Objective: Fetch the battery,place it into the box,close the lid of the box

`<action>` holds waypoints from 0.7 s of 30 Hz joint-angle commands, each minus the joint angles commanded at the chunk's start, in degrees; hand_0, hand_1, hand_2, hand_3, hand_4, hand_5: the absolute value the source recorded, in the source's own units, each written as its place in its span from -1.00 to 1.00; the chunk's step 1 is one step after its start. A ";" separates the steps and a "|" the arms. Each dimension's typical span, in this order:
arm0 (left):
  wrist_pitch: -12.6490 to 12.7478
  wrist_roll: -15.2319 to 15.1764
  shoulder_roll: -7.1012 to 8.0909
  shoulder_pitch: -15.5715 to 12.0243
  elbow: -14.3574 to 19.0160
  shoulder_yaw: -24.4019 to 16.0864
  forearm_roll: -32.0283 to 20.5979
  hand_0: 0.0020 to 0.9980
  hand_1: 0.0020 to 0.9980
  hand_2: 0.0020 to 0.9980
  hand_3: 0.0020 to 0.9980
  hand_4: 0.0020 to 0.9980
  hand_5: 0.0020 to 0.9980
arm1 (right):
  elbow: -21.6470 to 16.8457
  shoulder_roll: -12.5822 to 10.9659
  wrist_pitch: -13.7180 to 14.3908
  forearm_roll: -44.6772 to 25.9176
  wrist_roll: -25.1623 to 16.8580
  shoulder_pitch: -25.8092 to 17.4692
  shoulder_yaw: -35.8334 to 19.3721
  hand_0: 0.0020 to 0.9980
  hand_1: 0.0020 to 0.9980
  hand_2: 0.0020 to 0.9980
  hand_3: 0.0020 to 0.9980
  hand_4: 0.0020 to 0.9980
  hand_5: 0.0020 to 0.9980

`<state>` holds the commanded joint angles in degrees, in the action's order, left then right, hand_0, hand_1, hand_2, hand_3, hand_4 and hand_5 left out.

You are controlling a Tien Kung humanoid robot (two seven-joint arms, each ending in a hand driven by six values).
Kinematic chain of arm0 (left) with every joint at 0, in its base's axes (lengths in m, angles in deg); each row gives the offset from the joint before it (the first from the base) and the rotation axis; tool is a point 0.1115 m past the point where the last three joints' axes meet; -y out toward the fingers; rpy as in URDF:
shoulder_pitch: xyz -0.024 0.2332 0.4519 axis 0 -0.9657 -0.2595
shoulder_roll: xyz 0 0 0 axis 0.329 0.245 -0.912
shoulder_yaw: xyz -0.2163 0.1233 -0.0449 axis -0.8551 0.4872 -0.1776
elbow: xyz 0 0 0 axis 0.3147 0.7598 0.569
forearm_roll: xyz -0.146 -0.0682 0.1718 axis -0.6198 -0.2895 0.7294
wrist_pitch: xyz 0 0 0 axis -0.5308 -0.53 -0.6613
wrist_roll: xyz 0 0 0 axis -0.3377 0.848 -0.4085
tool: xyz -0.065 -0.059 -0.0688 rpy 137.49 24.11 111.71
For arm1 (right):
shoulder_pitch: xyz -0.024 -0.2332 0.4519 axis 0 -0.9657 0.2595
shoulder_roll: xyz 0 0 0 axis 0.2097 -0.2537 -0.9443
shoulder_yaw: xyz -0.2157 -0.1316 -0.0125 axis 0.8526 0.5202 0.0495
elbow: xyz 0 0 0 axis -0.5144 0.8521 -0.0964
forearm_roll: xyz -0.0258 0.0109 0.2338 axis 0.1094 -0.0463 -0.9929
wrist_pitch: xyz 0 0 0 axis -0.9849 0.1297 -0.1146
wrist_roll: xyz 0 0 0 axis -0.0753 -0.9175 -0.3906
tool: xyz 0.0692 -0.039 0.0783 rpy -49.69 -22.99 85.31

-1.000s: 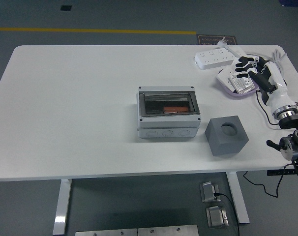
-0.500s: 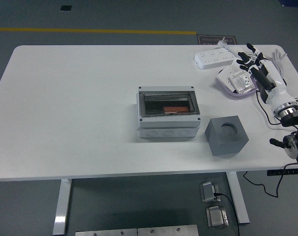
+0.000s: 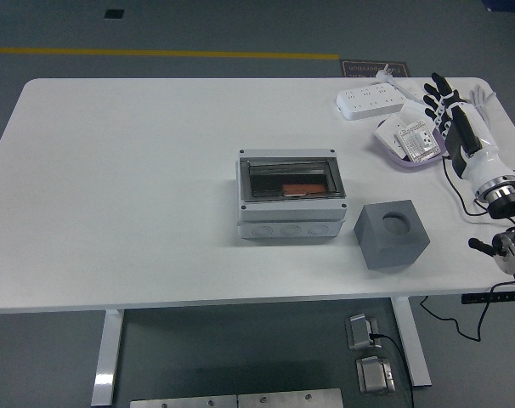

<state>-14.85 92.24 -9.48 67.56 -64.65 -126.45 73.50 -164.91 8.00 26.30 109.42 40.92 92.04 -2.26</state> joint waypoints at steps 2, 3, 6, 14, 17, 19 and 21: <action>0.01 -0.06 -0.09 0.02 0.00 0.14 -0.23 -0.14 0.13 0.04 -0.02 -0.75 -1.00 | 0.25 0.16 0.45 -2.71 -1.49 -0.24 0.20 1.00 1.00 1.00 1.00 1.00 1.00; 0.02 -0.07 -0.15 0.02 0.00 0.16 -0.29 -0.14 0.13 0.04 -0.02 -0.75 -1.00 | 0.37 0.25 0.60 -4.07 -2.06 -0.32 0.33 1.00 1.00 1.00 1.00 1.00 1.00; 0.04 -0.09 -0.34 0.05 0.00 0.24 -0.42 -0.14 0.13 0.04 -0.02 -0.75 -1.00 | 0.51 0.38 1.08 -7.54 -2.67 -0.46 0.78 1.00 1.00 1.00 1.00 1.00 1.00; 0.21 -0.12 -0.57 0.11 0.00 -0.03 -0.23 -0.13 0.13 0.04 -0.02 -0.75 -1.00 | -0.20 0.57 2.42 -8.97 -1.05 -0.52 1.53 1.00 0.93 0.96 1.00 1.00 1.00; 0.27 -0.11 -0.67 0.05 0.00 -0.14 -0.17 -0.13 0.13 0.04 -0.02 -0.75 -1.00 | -0.73 0.70 2.47 -8.84 -0.85 -0.61 1.28 1.00 0.93 0.96 1.00 1.00 1.00; 0.32 -0.10 -0.71 -0.01 0.00 -0.23 -0.14 -0.13 0.13 0.04 -0.02 -0.75 -1.00 | -1.02 0.79 2.45 -8.69 -0.69 -0.67 0.97 1.00 0.93 0.96 1.00 1.00 1.00; 0.36 -0.08 -0.73 -0.05 0.00 -0.29 -0.15 -0.13 0.13 0.04 -0.02 -0.75 -1.00 | -1.21 0.83 2.41 -8.48 -0.45 -0.74 0.66 1.00 0.95 0.96 1.00 1.00 1.00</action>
<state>-14.49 92.16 -10.21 67.50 -64.65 -126.73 73.35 -166.12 8.83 28.70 100.94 40.47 91.31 -1.59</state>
